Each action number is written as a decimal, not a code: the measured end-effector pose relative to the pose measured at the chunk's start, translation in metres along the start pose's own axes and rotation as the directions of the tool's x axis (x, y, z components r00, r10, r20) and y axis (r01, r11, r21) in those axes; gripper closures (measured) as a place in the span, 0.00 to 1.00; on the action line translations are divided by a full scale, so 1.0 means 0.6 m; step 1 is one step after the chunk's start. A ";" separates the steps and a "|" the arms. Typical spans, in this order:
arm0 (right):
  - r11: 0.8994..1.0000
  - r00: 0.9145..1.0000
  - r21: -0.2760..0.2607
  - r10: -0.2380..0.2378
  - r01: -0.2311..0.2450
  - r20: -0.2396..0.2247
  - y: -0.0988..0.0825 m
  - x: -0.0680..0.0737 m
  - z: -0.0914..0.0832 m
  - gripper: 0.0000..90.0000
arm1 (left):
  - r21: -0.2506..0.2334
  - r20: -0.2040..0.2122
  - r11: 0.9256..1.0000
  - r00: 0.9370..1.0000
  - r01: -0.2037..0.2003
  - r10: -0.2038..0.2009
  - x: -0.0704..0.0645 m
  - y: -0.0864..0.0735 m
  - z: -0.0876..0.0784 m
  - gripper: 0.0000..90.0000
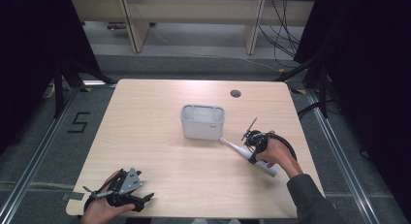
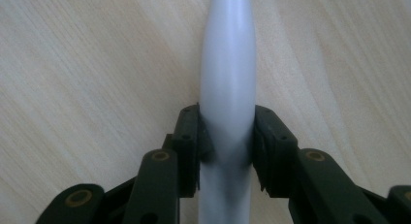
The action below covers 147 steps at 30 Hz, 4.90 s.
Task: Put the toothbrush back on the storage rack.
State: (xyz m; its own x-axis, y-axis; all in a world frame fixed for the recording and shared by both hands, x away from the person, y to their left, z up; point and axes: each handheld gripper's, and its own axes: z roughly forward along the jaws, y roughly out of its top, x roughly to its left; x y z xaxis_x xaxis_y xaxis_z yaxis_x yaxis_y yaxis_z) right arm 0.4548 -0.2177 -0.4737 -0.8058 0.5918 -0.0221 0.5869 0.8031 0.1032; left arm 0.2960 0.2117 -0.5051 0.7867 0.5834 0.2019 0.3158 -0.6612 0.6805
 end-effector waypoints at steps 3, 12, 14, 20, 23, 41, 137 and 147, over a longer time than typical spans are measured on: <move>1.000 1.000 0.017 0.024 -0.024 0.001 0.003 0.003 -0.001 0.73 | -0.001 0.000 1.000 1.000 0.000 0.000 0.000 0.000 0.000 0.17; 0.999 1.000 0.032 0.015 -0.014 -0.025 0.007 0.000 0.000 0.73 | 0.004 -0.001 1.000 1.000 -0.005 0.005 0.000 0.000 -0.001 0.17; 0.999 1.000 0.048 -0.003 0.002 0.008 0.009 0.000 0.000 0.74 | 0.003 -0.003 1.000 1.000 -0.003 0.003 0.000 0.000 -0.001 0.17; 0.999 1.000 0.047 0.007 -0.007 -0.003 0.011 0.006 0.000 0.74 | 0.003 -0.002 1.000 1.000 -0.004 0.004 0.000 0.000 -0.001 0.17; 0.999 1.000 0.052 -0.012 0.013 -0.003 0.012 0.006 0.000 0.74 | -0.002 0.001 1.000 1.000 0.000 0.000 0.000 0.000 -0.001 0.17; 0.999 1.000 0.044 -0.014 0.013 0.024 0.008 0.010 -0.007 0.74 | 0.003 -0.001 1.000 1.000 -0.003 0.003 0.001 0.000 -0.001 0.17; 0.428 0.974 -0.887 0.211 -0.172 -0.087 0.096 -0.015 -0.176 0.74 | -0.004 -0.009 1.000 1.000 -0.004 0.004 0.004 0.000 -0.006 0.17; 0.391 0.975 -0.901 0.189 -0.186 -0.119 0.136 -0.008 -0.172 0.74 | -0.011 -0.012 1.000 1.000 0.005 -0.005 0.003 0.000 -0.008 0.17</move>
State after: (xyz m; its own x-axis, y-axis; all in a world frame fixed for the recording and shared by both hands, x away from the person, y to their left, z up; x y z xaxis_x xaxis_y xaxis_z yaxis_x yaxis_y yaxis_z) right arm 0.4983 -0.1623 -0.3628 -0.6838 0.7202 0.1167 0.3088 0.1408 0.9406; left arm 0.2948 0.2147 -0.5015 0.7783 0.5928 0.2070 0.3142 -0.6531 0.6890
